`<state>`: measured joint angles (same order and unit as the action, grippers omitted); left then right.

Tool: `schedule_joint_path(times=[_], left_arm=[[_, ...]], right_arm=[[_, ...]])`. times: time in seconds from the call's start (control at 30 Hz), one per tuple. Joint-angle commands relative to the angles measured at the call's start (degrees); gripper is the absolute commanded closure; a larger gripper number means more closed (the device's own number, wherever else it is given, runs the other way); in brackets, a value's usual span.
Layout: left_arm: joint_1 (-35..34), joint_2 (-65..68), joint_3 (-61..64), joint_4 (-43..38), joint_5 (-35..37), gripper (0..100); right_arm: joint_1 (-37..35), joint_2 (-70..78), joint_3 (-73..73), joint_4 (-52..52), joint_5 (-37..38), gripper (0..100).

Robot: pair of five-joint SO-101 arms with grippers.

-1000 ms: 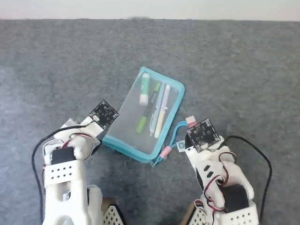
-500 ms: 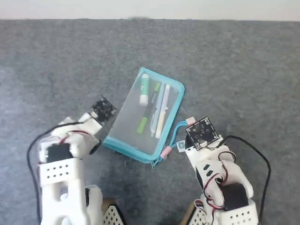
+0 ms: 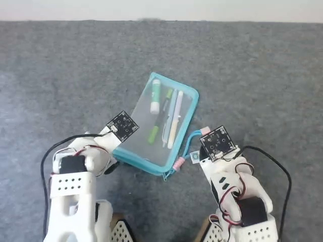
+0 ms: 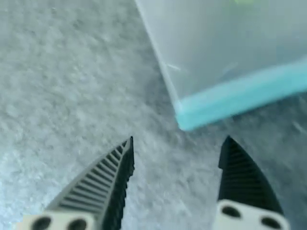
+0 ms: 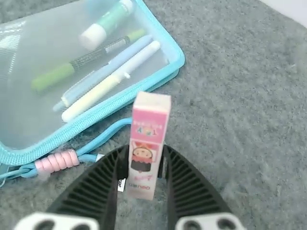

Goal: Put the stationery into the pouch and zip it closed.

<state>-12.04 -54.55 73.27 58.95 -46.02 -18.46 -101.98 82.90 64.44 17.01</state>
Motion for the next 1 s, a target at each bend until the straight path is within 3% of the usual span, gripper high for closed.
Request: schedule_joint_path(times=[0.0, 0.2, 0.57, 0.97], left_arm=[[0.4, -0.6, 1.1, -6.6, 1.3, 72], [0.4, 3.7, 1.9, -11.1, 1.4, 73], [-0.9, 32.1, -6.5, -28.0, 6.9, 73], [-1.1, 22.9, -2.0, -34.0, 10.5, 73]], right_arm=[[-0.4, 0.4, -1.0, 0.3, -0.4, 98.7], [-0.4, 0.4, -1.0, 0.3, -0.4, 98.7], [-0.4, 0.4, -1.0, 0.3, -0.2, 98.7], [-0.5, 0.4, -1.0, 0.3, -0.1, 98.7]])
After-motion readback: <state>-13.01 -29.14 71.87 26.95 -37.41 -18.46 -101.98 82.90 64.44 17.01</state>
